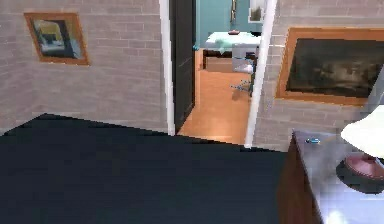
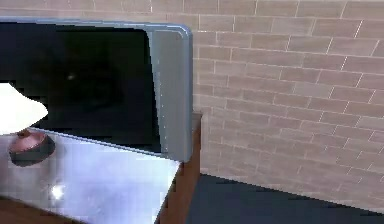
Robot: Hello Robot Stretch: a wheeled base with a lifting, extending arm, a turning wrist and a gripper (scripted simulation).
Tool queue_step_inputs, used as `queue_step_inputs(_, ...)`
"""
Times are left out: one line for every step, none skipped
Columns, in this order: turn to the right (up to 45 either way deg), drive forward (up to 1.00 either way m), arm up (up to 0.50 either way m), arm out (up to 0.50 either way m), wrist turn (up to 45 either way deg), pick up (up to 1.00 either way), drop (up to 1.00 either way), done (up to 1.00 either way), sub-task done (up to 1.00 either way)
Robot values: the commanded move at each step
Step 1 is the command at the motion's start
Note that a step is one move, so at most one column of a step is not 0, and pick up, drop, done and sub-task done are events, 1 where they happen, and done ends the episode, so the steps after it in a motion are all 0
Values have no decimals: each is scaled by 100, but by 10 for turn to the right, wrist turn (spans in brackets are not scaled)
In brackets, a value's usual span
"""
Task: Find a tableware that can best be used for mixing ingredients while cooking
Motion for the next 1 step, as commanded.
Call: queue_step_inputs(0,100,0,0,0,0,0,0,0)
